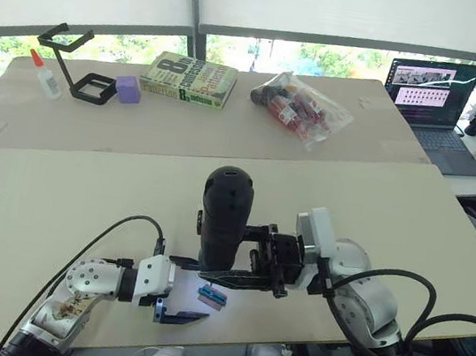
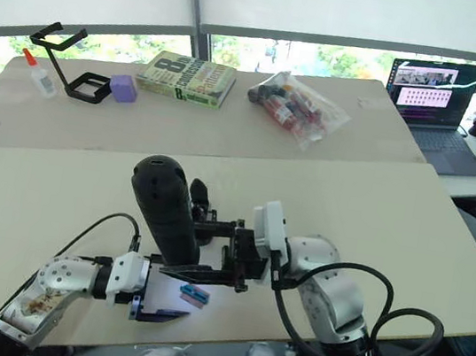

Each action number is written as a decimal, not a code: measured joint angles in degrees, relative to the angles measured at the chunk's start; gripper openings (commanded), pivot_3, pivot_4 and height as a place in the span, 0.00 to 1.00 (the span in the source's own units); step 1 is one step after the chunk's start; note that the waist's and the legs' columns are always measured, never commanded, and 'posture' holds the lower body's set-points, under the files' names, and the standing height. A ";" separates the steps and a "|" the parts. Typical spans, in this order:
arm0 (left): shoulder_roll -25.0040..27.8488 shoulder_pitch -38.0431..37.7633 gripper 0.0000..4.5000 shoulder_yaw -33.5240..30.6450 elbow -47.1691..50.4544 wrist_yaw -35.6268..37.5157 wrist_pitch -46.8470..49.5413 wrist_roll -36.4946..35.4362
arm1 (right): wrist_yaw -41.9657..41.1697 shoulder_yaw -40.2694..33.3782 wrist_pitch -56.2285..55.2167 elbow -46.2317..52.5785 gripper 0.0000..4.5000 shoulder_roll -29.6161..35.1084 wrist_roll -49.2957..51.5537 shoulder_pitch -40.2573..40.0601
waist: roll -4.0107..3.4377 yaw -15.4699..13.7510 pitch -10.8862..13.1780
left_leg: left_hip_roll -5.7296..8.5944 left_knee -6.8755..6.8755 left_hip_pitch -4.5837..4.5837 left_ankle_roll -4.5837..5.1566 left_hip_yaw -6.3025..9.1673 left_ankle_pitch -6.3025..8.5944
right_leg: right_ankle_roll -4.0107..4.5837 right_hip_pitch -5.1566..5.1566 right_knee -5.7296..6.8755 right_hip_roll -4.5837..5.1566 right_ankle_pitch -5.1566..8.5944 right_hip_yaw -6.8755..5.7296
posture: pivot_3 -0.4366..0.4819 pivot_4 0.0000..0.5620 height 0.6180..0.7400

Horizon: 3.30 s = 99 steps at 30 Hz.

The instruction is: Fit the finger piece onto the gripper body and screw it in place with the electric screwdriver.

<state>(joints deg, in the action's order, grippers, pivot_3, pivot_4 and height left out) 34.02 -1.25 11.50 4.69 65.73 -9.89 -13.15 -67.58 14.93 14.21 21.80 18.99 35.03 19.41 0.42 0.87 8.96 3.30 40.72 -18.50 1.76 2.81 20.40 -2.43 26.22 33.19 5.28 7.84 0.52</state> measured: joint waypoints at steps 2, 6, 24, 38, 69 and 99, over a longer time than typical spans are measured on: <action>0.00 -0.19 0.99 0.01 0.03 -0.07 -0.06 -0.05 | -0.15 0.24 0.00 -0.28 0.43 0.02 0.00 -0.23 | 0.00 0.00 0.00 | 0.00 0.00 0.00 0.00 0.00 0.00 | 0.00 -0.01 0.00 0.00 0.00 0.00 | 0.48 0.27 1.00; -0.01 -0.30 0.99 0.10 -0.46 -0.04 -0.69 -0.19 | -0.77 0.35 -0.01 -1.40 0.43 0.20 -0.10 -1.45 | 0.00 -0.01 0.00 | 0.01 0.00 0.01 0.00 -0.01 0.00 | 0.00 -0.01 -0.01 0.00 0.00 0.00 | 0.48 0.27 1.00; -0.63 -0.41 0.99 0.81 -3.49 0.00 -5.42 -0.29 | -2.05 0.54 -0.17 -2.10 0.43 0.12 -1.01 -1.96 | -0.10 -0.09 -0.06 | 0.01 0.00 0.09 0.00 -0.01 0.00 | 0.01 -0.09 0.01 0.01 -0.01 0.01 | 0.48 0.27 1.00; -1.39 -0.02 0.99 1.26 -4.83 -0.08 -6.63 -0.27 | -0.69 0.13 -0.15 -2.19 0.43 -0.47 -0.17 0.03 | -0.31 -0.17 -0.24 | 0.02 0.00 0.13 0.01 0.00 0.00 | 0.01 -0.14 0.02 0.03 -0.01 0.01 | 0.48 0.27 1.00; -1.65 -0.03 0.99 1.26 -5.05 -0.06 -6.60 -0.25 | -0.97 0.45 -0.15 -3.52 0.43 0.19 -1.31 -0.19 | -0.42 -0.20 -0.32 | 0.03 0.00 0.15 0.18 -0.01 0.10 | 0.01 -0.16 0.02 0.03 -0.01 0.02 | 0.48 0.27 1.00; -1.71 -0.01 0.99 1.31 -4.92 -0.28 -6.25 -0.24 | -1.15 0.96 -0.15 -3.78 0.43 0.82 -2.25 -0.78 | -0.43 -0.22 -0.32 | 0.02 0.00 0.16 0.21 -0.01 0.12 | 0.01 -0.18 0.01 0.03 -0.01 0.02 | 0.48 0.27 1.00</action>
<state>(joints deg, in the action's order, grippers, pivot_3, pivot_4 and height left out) 32.32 -1.26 12.80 -0.22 65.46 -16.14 -13.39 -68.73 15.89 14.06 18.02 19.80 32.78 18.63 -0.01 0.65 8.63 3.32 40.72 -18.34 1.98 2.81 20.51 -2.42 26.05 33.20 5.31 7.84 0.54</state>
